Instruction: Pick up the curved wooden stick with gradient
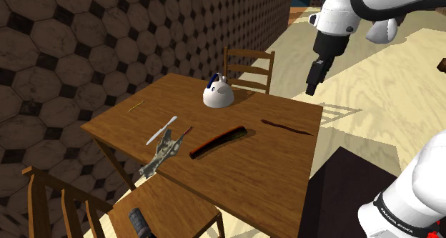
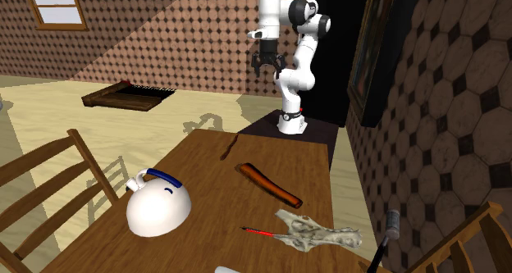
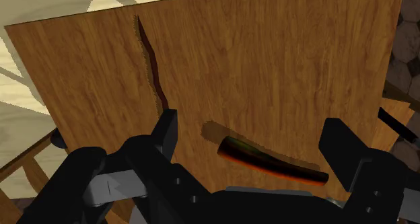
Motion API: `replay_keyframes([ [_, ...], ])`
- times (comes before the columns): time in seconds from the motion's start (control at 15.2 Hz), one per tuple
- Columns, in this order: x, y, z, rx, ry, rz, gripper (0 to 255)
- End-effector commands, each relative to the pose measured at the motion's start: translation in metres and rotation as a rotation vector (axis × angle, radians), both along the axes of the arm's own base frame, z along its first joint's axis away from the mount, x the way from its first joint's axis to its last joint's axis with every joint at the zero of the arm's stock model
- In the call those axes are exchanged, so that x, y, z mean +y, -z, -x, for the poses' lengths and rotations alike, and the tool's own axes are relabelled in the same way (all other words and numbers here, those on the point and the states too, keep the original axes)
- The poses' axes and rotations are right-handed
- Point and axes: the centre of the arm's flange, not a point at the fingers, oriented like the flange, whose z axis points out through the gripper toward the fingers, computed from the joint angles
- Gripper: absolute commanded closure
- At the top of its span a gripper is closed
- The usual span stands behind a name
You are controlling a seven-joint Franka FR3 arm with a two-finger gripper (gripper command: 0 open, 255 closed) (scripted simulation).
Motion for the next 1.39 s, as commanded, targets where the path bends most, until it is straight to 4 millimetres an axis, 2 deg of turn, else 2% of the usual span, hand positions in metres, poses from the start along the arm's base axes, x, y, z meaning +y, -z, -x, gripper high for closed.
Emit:
replay_keyframes([
  [0.0, 0.000, 0.000, 0.000, 0.000, 0.000, 0.000, 0],
  [0.33, 0.004, 0.039, -0.055, 0.009, -0.154, -0.007, 0],
  [0.66, 0.017, 0.079, -0.108, 0.019, -0.309, -0.014, 0],
  [1.32, 0.068, 0.159, -0.204, 0.037, -0.618, -0.029, 0],
])
